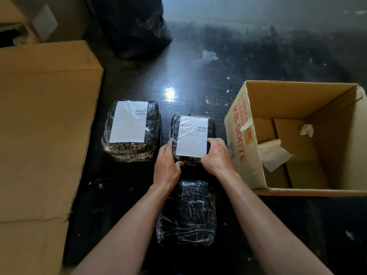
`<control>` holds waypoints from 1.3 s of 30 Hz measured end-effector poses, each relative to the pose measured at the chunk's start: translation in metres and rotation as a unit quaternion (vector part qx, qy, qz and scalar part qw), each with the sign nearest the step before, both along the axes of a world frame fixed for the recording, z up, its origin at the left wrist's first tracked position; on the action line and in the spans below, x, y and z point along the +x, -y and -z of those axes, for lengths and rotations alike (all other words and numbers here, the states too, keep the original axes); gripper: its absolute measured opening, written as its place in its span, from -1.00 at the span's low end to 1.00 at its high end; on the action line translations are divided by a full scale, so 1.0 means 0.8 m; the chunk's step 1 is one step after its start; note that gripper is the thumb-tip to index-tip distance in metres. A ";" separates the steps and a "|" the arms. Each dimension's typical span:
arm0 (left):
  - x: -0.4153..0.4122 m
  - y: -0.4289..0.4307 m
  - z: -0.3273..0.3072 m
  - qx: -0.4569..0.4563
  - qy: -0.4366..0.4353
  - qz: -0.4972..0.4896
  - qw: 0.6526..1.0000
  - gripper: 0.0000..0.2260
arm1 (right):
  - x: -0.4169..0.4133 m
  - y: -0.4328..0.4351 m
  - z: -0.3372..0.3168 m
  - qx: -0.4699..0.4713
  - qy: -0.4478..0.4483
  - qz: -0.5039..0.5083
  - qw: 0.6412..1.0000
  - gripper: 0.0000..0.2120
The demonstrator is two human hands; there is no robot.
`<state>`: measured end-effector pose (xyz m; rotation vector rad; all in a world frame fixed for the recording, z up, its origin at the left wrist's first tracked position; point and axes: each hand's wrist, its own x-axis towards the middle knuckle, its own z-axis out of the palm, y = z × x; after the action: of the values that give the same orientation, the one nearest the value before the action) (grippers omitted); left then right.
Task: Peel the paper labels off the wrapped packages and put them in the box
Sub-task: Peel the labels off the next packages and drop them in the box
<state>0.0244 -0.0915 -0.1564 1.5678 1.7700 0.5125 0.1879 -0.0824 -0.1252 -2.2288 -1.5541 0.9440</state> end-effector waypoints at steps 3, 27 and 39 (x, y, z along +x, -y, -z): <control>-0.003 -0.005 0.000 -0.006 0.007 0.000 1.000 -0.25 | -0.002 -0.016 -0.004 0.008 0.016 0.023 1.000 -0.57; -0.014 -0.032 0.039 -0.009 0.106 0.036 0.994 0.13 | -0.001 -0.153 0.009 0.119 0.073 -0.101 0.985 -0.90; -0.011 -0.036 0.035 -0.016 0.094 0.034 0.995 0.16 | -0.019 -0.124 0.031 0.235 0.106 -0.055 0.965 -0.90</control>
<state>0.0153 -0.0630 -0.1844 1.5005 1.5697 0.5765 0.1728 0.0170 -0.1499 -1.9628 -1.7824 0.3134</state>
